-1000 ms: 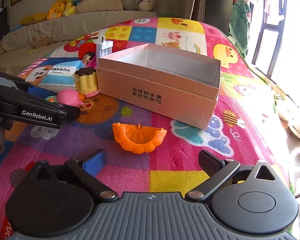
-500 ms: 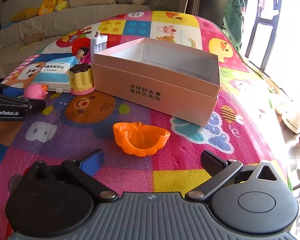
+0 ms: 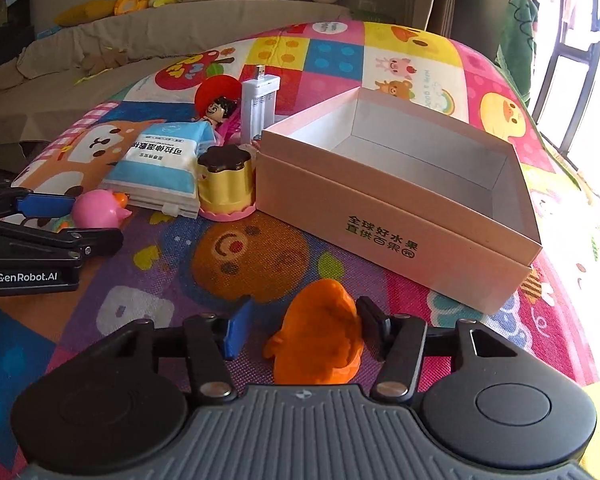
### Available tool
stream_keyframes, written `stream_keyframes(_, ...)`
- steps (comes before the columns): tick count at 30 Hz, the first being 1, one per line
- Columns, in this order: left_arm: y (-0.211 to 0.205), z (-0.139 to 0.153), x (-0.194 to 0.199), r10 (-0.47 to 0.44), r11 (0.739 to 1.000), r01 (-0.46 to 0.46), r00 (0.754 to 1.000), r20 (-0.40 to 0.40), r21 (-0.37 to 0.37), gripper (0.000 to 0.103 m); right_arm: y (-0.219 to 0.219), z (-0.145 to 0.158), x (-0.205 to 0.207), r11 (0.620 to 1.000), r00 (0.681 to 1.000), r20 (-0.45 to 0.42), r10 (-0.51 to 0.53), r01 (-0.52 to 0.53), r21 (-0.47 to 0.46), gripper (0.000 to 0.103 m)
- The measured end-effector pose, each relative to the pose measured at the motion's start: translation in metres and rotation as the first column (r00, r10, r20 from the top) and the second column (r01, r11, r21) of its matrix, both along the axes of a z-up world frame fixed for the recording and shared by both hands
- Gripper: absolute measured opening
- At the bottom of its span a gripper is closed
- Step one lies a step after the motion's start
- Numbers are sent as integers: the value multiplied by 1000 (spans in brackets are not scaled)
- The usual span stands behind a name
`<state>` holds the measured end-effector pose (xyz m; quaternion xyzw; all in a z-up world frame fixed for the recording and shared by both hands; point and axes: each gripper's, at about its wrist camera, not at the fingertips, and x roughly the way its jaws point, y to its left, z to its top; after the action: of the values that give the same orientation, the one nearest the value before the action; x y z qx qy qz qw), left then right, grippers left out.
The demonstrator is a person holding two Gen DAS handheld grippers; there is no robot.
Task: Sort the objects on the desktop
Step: 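Grasp the orange cup-shaped toy with the right tool, then carry the orange toy into the pink box and open the right tool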
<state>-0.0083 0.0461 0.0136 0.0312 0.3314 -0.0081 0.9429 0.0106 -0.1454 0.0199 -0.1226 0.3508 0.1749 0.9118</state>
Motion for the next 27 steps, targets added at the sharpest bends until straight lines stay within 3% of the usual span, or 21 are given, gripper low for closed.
stream_keyframes(3, 5, 1, -2, 10, 1000, -10, 1000, 4, -5, 74, 17, 0, 2, 999, 999, 8, 45, -44, -14, 48)
stream_keyframes(10, 14, 3, -4, 24, 1000, -23, 1000, 7, -18, 77, 44, 1, 6, 992, 992, 8, 123, -123, -20, 48)
stream_keyframes(15, 12, 4, -5, -29, 997, 30, 1000, 10, -69, 77, 43, 1, 3, 991, 992, 16, 129, -128, -22, 48)
stream_keyframes(20, 2, 4, 2, -58, 997, 58, 998, 20, -45, 75, 24, 7, -11, 992, 990, 59, 126, -124, -28, 65)
stream_keyframes(24, -4, 1, 9, -60, 998, 60, 998, 7, 1, 68, 11, 8, -23, 991, 989, 74, 129, -127, -33, 70)
stream_keyframes(27, -4, 0, 6, -58, 998, 58, 998, -3, 11, 69, 6, 6, -27, 992, 990, 70, 121, -119, -34, 78)
